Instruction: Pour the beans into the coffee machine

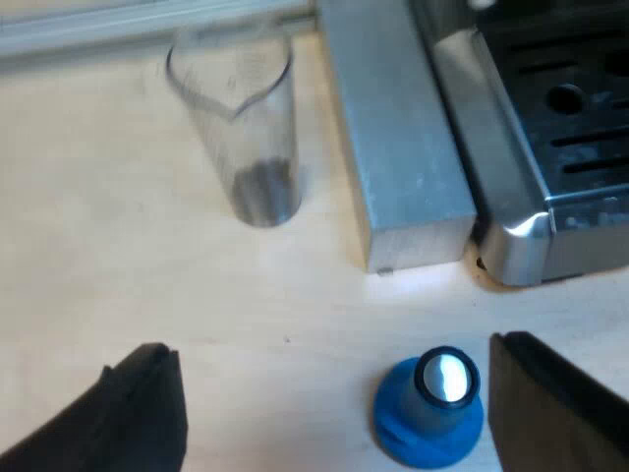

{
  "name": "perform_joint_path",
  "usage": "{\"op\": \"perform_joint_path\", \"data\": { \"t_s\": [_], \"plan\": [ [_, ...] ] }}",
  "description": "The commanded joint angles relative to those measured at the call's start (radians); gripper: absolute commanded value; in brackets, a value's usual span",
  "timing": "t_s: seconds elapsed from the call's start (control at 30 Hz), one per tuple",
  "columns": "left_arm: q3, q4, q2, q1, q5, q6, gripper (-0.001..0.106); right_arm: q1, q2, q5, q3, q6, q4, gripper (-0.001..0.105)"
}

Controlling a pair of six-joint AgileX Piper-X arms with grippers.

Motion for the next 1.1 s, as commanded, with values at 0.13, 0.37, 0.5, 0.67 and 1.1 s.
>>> {"op": "perform_joint_path", "data": {
  "t_s": [0.13,0.37,0.5,0.67,1.1],
  "plan": [
    [0.026,-0.061,-0.005,0.006,0.01,-0.019,0.066,-0.001,-0.005,0.0,-0.01,-0.012,-0.006,0.082],
    [0.065,-0.119,0.024,0.006,-0.046,0.015,0.066,-0.001,-0.005,0.0,-0.01,-0.012,-0.008,0.082],
    [0.095,-0.162,0.098,0.006,-0.075,0.067,0.066,-0.001,-0.005,0.0,-0.01,-0.012,-0.008,0.082],
    [0.097,-0.178,0.175,0.006,-0.072,0.068,0.066,-0.001,-0.005,0.0,-0.01,-0.012,-0.008,0.082],
    [0.097,-0.336,0.191,0.006,-0.037,-0.02,0.066,-0.001,-0.005,0.0,-0.01,0.004,-0.017,0.082]
  ]
}}
